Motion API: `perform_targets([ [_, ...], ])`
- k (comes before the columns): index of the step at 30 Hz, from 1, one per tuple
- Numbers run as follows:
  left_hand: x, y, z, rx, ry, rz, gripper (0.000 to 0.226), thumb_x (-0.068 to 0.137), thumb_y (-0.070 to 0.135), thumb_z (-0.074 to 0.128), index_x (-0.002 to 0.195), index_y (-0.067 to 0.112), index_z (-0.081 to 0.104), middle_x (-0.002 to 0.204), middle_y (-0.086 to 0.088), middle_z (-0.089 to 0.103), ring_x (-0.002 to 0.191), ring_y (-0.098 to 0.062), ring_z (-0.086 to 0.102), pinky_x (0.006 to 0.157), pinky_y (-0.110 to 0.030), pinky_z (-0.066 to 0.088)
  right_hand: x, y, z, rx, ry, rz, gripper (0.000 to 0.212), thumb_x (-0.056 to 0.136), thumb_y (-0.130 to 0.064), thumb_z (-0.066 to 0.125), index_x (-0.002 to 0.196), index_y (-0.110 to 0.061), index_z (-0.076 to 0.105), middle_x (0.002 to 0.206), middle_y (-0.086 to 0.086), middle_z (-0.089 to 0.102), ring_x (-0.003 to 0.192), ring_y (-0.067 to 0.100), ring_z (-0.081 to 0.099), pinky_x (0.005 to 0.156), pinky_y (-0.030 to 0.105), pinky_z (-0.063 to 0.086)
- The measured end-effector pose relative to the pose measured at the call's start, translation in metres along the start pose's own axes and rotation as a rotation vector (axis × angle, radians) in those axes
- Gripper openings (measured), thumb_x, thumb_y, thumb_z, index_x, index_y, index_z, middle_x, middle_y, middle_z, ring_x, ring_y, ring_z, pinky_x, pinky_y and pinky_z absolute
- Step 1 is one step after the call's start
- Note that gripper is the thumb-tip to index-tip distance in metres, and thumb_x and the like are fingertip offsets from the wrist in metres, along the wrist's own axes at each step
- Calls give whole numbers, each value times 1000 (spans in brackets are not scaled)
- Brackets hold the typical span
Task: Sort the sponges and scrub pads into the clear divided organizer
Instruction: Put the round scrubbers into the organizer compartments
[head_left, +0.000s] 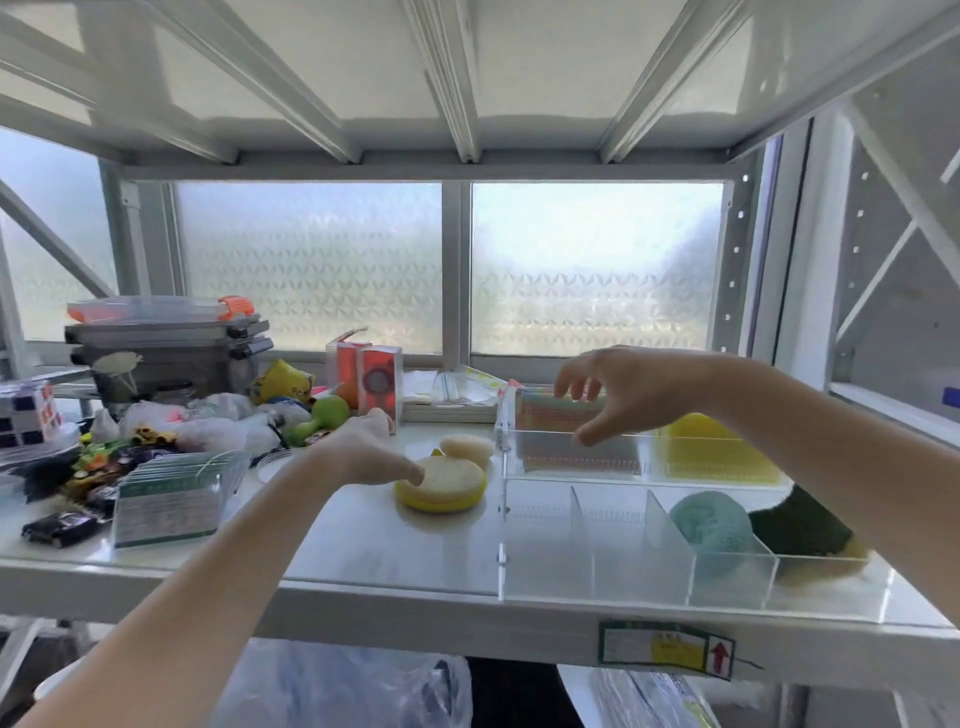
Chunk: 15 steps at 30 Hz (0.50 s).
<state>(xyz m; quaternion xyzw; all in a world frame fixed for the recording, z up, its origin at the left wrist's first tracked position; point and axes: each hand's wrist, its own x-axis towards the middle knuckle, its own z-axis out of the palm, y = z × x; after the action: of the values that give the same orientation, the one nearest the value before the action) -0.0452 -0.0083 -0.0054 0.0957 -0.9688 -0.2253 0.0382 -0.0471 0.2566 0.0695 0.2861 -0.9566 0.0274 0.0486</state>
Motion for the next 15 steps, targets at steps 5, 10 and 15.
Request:
perform_targets([
  [5,-7,-21,-1,51,-44,12,80,72,40,74,136,11,36,136,-6,44,122,-22,44,98,-29,40,52,-37,0,7,11,-45,53,78,-36,73,125,-21,53,116,-1,56,107,19,55,93,32,46],
  [10,-5,-21,2,138,-61,28,77,73,45,72,134,12,39,135,-6,45,118,-22,46,96,-32,43,101,-64,11,-55,-37,-42,56,81,-37,69,130,-15,51,130,3,52,111,21,51,91,29,40],
  [15,6,-4,10,292,-70,79,76,76,56,63,133,10,45,138,-9,43,124,-25,44,93,-31,40,147,-75,34,-176,-150,34,61,80,-45,66,127,-7,56,129,7,56,115,26,55,97,36,47],
])
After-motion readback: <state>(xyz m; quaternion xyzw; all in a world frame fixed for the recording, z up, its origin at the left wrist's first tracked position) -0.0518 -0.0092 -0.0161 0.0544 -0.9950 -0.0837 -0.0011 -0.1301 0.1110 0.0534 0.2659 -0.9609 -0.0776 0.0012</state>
